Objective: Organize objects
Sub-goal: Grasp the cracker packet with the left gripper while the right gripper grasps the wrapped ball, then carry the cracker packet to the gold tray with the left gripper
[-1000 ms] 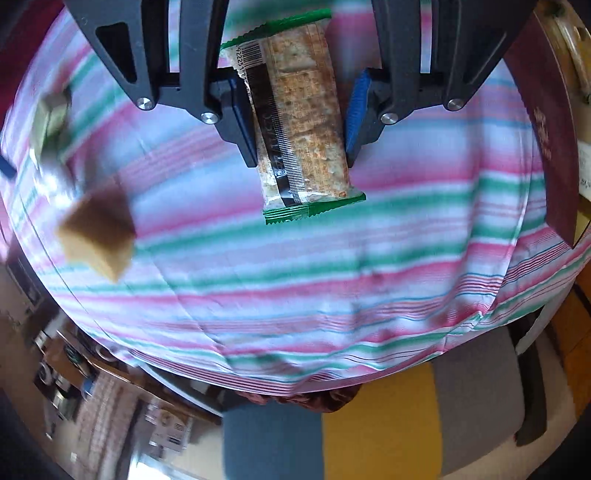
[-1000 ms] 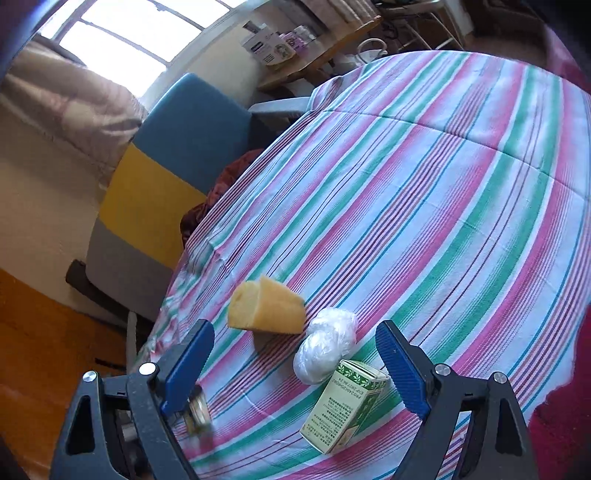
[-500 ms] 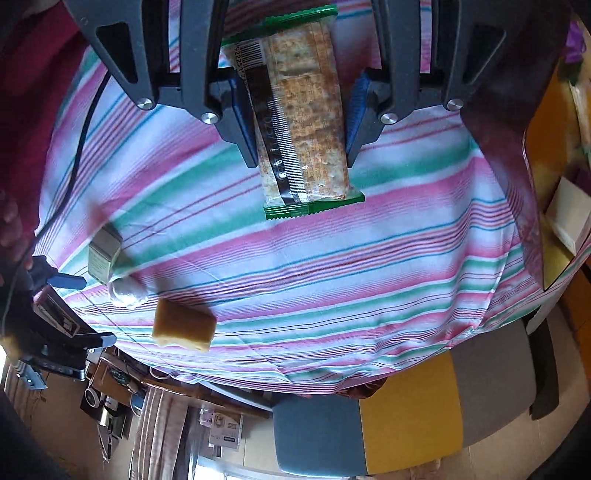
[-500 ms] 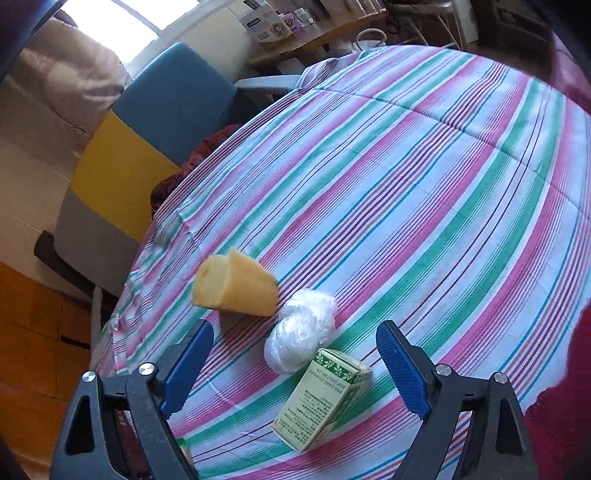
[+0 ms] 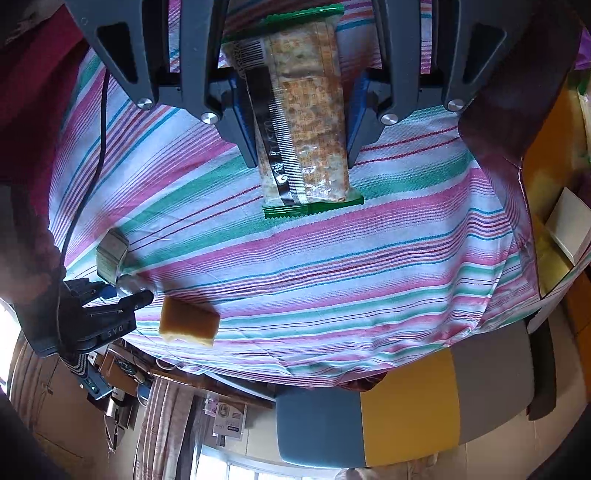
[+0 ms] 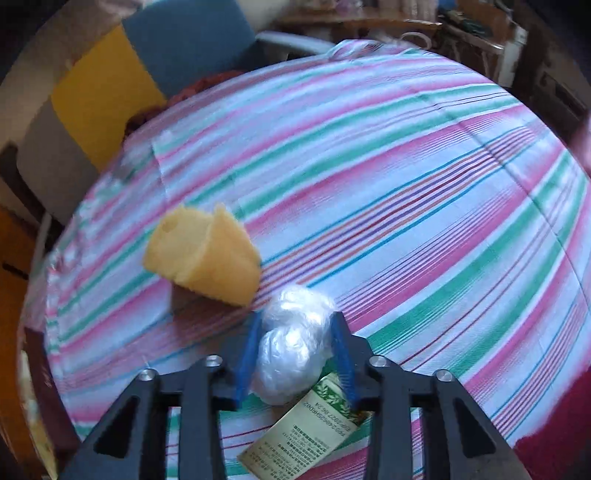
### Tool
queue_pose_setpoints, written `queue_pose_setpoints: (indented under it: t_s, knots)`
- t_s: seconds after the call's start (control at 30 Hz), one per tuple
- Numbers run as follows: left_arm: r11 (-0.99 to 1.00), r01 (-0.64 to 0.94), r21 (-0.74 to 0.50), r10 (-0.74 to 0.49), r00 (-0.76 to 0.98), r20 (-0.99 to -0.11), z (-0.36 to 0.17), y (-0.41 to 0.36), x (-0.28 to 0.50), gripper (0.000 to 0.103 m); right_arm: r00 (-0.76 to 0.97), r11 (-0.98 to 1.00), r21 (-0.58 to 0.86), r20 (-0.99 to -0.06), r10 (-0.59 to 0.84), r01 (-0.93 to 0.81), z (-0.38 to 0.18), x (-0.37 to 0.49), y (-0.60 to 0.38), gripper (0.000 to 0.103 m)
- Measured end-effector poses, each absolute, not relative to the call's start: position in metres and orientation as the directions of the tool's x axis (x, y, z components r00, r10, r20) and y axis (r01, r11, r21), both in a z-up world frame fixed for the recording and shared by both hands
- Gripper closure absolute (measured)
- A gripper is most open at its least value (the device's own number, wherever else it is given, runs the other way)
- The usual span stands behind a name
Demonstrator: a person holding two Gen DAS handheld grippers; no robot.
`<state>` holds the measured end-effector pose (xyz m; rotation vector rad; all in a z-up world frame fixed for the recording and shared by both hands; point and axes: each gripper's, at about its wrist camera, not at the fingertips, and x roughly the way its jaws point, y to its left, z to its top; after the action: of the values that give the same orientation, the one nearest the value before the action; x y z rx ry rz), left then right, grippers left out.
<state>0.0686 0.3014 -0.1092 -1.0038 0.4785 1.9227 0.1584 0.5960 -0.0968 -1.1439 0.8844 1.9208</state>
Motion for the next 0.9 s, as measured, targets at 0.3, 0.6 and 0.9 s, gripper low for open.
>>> queue_pose_setpoints:
  t_s: [0.3, 0.6, 0.9]
  knots:
    - [-0.528, -0.847, -0.059, 0.551, -0.289, -0.783, -0.111, 0.299, 0.070, 0.059, -0.502, -0.818, 0.256, -0.864, 0.044, -0.514, -0.085, 0.106, 0.523, 0.066]
    - [-0.535, -0.843, -0.060, 0.559, -0.300, -0.773, -0.112, 0.298, 0.071, 0.059, -0.440, -0.878, 0.192, -0.897, 0.024, -0.439, -0.104, 0.097, 0.500, 0.066]
    - [-0.537, -0.841, -0.062, 0.563, -0.302, -0.769, -0.113, 0.298, 0.071, 0.059, -0.432, -0.863, 0.214, -0.902, 0.006, -0.458, -0.104, 0.098, 0.503, 0.066]
